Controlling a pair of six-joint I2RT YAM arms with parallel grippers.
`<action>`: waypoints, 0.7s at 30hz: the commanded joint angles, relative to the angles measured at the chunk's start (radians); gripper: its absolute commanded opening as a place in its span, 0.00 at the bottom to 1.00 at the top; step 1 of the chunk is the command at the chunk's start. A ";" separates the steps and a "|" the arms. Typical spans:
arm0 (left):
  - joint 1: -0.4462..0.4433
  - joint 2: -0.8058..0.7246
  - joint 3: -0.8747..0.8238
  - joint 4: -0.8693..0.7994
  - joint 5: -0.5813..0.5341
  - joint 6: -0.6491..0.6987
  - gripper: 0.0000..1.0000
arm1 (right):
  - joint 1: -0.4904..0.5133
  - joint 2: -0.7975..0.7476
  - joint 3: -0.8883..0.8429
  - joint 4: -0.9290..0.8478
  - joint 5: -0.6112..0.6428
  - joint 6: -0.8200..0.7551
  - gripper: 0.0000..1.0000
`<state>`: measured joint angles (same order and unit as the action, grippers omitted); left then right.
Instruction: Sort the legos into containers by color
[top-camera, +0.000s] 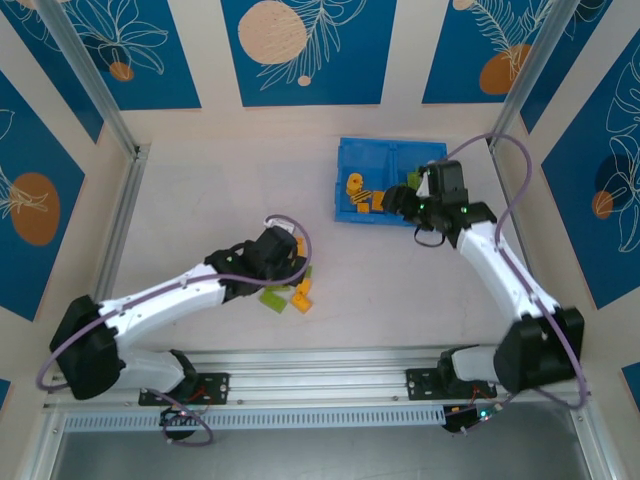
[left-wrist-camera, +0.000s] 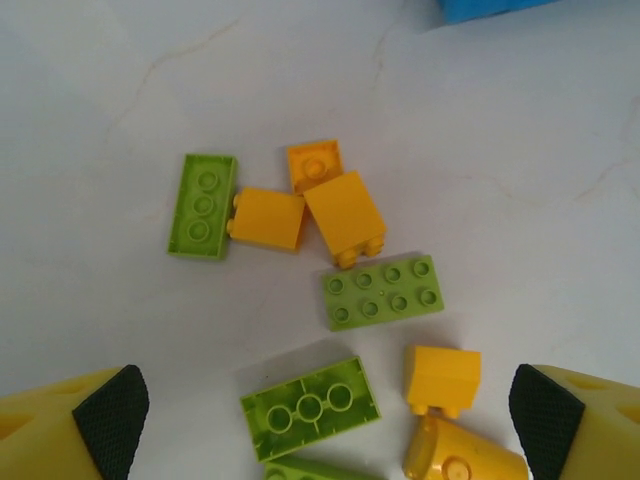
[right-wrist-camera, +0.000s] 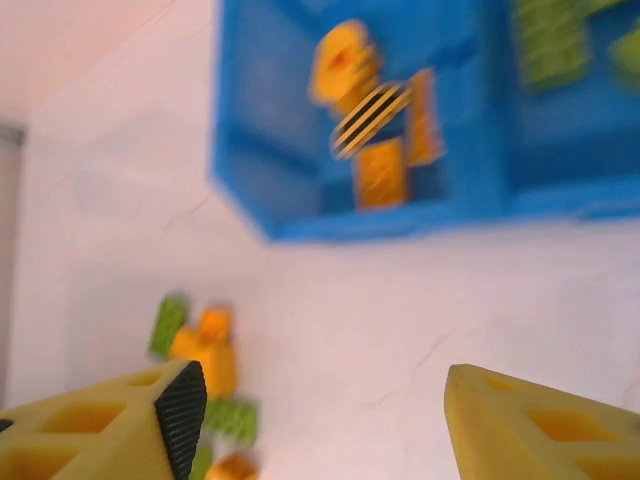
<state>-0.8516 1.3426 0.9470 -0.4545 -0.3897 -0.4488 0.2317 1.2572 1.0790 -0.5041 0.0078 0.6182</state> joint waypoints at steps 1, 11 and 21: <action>0.045 0.096 0.080 -0.001 0.047 -0.121 0.93 | 0.049 -0.094 -0.086 -0.020 -0.142 0.054 0.72; 0.070 0.464 0.309 -0.087 0.007 -0.322 0.74 | 0.201 -0.217 -0.186 -0.113 -0.218 0.135 0.83; 0.107 0.599 0.302 -0.016 0.065 -0.340 0.49 | 0.204 -0.214 -0.132 -0.167 -0.162 0.076 0.83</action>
<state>-0.7650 1.9205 1.2430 -0.4911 -0.3580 -0.7689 0.4313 1.0546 0.9024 -0.6224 -0.1791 0.7235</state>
